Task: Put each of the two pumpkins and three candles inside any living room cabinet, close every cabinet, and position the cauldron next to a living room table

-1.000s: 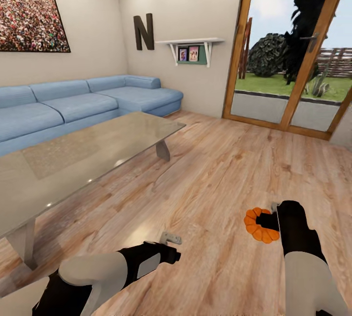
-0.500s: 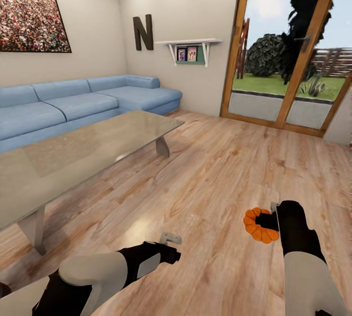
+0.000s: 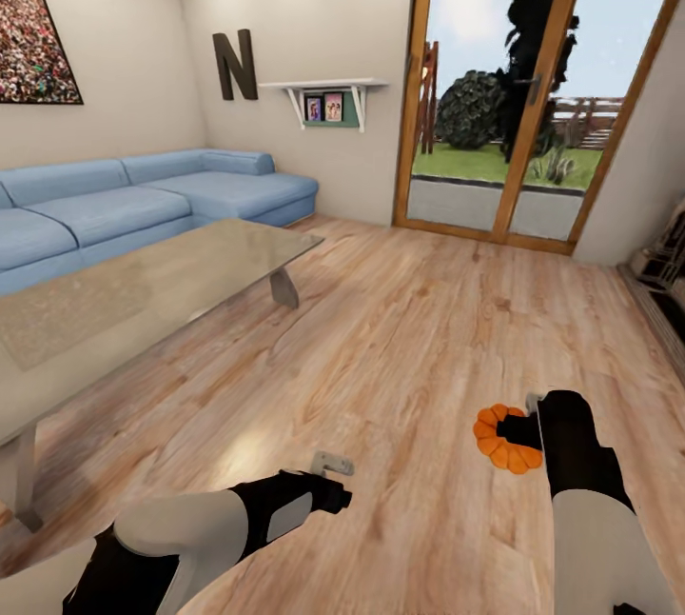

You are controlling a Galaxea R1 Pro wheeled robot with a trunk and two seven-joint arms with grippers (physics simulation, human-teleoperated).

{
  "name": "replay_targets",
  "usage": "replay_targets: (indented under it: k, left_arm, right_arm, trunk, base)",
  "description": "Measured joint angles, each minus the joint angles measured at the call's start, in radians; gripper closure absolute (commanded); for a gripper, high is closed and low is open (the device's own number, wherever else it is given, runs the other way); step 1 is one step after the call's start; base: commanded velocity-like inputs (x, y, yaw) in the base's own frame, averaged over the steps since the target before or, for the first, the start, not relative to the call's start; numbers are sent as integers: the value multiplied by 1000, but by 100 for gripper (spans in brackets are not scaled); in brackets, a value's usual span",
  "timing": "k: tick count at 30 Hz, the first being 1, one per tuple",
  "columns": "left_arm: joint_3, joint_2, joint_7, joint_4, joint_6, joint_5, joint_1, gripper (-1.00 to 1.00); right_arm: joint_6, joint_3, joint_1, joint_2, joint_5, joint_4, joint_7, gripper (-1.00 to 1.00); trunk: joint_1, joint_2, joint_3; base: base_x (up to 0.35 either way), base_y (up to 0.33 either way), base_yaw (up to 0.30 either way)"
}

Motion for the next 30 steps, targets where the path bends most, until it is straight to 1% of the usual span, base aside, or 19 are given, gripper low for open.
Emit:
replay_targets:
  k: [5, 11, 30]
  left_arm:
    - [0, 0, 0, 0, 0, 0, 0, -100]
    - [0, 0, 0, -1, 0, 0, 0, -100]
    - [0, 0, 0, -2, -2, 0, 0, -100]
  right_arm:
    - [0, -1, 0, -2, 0, 0, 0, 100]
    - [0, -1, 0, -2, -2, 0, 0, 100]
    - [0, 0, 0, 1, -2, 0, 0, 100]
  trunk:
    - [0, 0, 2]
    - [0, 0, 6]
    - [0, 0, 16]
  base:
    - [0, 0, -259]
    - [0, 0, -186]
    - [0, 0, -124]
